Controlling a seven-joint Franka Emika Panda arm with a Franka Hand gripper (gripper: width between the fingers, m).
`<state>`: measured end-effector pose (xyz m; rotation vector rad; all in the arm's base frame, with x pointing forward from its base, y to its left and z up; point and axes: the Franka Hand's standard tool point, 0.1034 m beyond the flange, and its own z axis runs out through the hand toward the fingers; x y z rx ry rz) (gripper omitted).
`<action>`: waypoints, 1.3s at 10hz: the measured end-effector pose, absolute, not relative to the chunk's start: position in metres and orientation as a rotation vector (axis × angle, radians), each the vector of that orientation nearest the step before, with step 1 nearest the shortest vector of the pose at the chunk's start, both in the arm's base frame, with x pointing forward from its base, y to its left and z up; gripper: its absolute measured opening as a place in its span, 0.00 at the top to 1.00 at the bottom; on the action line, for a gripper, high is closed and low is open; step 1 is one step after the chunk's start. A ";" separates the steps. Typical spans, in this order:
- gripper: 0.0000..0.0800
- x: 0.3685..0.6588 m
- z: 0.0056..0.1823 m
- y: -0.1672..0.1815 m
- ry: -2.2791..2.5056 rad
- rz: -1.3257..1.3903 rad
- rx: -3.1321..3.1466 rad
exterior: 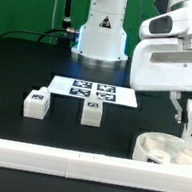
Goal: Assemble stool
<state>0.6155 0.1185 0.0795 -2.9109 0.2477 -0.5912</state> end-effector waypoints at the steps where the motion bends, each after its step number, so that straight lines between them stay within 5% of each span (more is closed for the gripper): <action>1: 0.59 0.613 0.079 0.119 0.243 -0.657 -2.902; 4: 0.59 0.613 0.079 0.119 0.233 -0.676 -2.901; 5: 0.36 0.613 0.079 0.119 0.232 -0.675 -2.901; 6: 0.24 0.613 0.078 0.119 0.230 -0.675 -2.902; 13: 0.19 0.615 0.104 0.106 0.169 -0.596 -2.929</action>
Offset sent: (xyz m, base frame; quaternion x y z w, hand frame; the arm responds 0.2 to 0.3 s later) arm 0.0000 0.0000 0.0000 0.0000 0.0000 0.0000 1.0000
